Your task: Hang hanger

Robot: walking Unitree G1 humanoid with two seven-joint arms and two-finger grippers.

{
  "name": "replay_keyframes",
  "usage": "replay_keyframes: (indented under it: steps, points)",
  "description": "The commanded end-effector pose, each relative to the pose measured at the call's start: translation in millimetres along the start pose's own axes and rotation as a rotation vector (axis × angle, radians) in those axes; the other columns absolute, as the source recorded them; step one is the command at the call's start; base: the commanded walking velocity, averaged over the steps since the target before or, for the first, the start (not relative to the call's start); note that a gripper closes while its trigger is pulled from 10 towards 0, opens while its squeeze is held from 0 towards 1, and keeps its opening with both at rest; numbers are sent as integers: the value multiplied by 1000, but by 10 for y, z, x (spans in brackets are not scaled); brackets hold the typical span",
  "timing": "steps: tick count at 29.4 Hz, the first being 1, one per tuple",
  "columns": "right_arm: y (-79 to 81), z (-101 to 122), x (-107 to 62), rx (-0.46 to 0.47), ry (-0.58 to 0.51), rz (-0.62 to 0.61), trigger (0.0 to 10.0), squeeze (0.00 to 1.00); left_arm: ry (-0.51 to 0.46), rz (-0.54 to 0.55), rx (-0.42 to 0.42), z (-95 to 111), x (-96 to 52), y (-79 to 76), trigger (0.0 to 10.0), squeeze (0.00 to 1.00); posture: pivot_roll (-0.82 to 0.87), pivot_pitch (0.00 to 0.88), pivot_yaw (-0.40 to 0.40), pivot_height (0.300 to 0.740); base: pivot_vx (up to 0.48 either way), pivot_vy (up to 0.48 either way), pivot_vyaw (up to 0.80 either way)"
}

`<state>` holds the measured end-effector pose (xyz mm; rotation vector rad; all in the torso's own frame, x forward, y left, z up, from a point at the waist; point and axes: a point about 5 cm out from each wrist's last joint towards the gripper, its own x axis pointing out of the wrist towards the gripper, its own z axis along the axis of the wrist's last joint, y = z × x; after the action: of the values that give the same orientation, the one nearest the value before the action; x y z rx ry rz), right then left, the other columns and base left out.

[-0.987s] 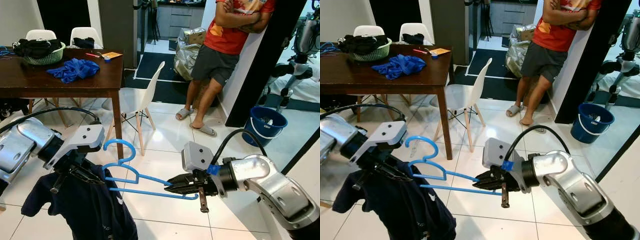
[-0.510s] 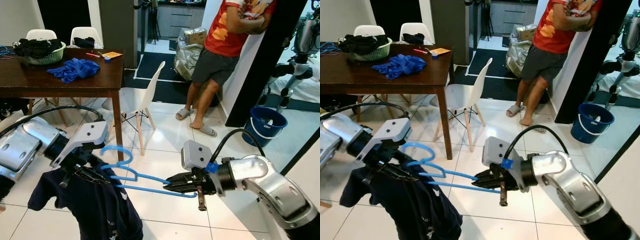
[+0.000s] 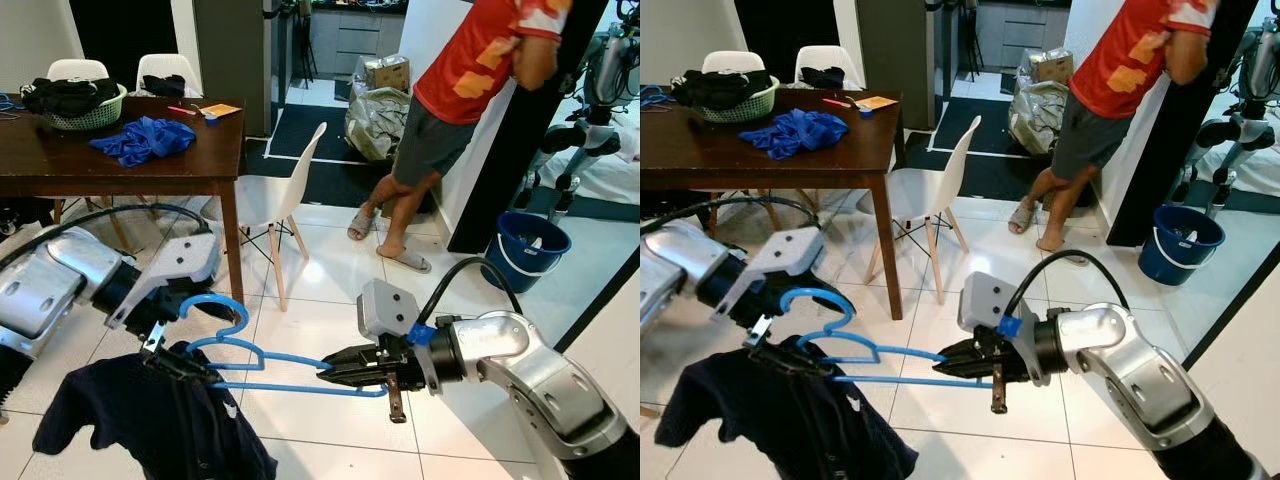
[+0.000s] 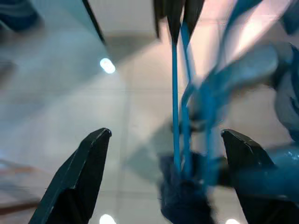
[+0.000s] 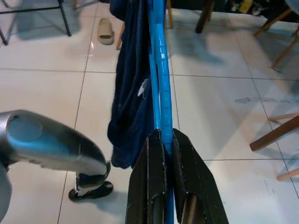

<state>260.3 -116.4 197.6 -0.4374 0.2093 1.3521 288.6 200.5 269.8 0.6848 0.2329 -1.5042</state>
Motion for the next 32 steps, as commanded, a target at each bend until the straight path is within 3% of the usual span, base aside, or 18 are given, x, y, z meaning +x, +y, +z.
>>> replay_keyframes:
  steps: [1,3,5,10,11,15,16,18,20,21,22,25,26,27,32]
  points:
    - [-66,6,-45,8,-6,-56,0,0,-10,37,31,105,-107,12,10000,1000,16,0,-52,740,0,0,0]
    - [-210,-51,-80,67,5,-177,0,0,-100,153,74,273,-246,32,10000,1000,19,0,-54,740,0,0,0]
    - [-285,-71,-106,95,3,-238,0,0,-139,211,85,325,-289,35,10000,1000,19,0,-54,740,0,0,0]
    - [-350,-86,-133,118,2,-290,0,0,-176,255,90,364,-320,18,10000,1000,16,0,-55,740,0,0,0]
    - [-404,-94,-161,139,-3,-333,0,0,-219,303,94,401,-358,-9,10000,0,15,0,-53,740,0,0,0]
    - [-439,-93,-191,152,-13,-360,0,0,-249,362,99,417,-405,-26,10000,0,15,0,-53,740,0,0,0]
    - [-482,-86,-260,172,-33,-388,0,0,-288,488,94,414,-514,-7,10000,0,21,0,-54,740,0,0,0]
    - [-482,-86,-260,172,-33,-388,0,0,-288,488,94,414,-514,-7,10000,0,21,0,-54,740,0,0,0]
    - [-594,-54,-435,230,-107,-475,0,0,-381,811,45,332,-763,68,10000,0,32,0,-53,740,0,0,0]
    - [-594,-54,-435,230,-107,-475,0,0,-381,811,45,332,-763,68,10000,0,32,0,-53,740,0,0,0]
    - [-638,-37,-502,255,-141,-513,0,0,-420,921,10,273,-833,82,10000,0,32,0,-53,740,0,0,0]
    - [-664,-28,-539,271,-161,-536,0,0,-447,983,-12,230,-863,85,10000,0,33,0,-50,740,0,0,0]
    - [-721,18,-637,303,-229,-582,0,0,-511,1123,-58,102,-871,83,10000,0,32,0,-46,740,0,0,0]
    - [-739,37,-672,312,-253,-596,0,0,-526,1172,-69,55,-870,77,10000,0,32,0,-46,740,0,0,0]
    - [-771,96,-726,324,-306,-617,0,0,-560,1244,-125,-81,-822,73,10000,0,32,0,-45,740,0,0,0]
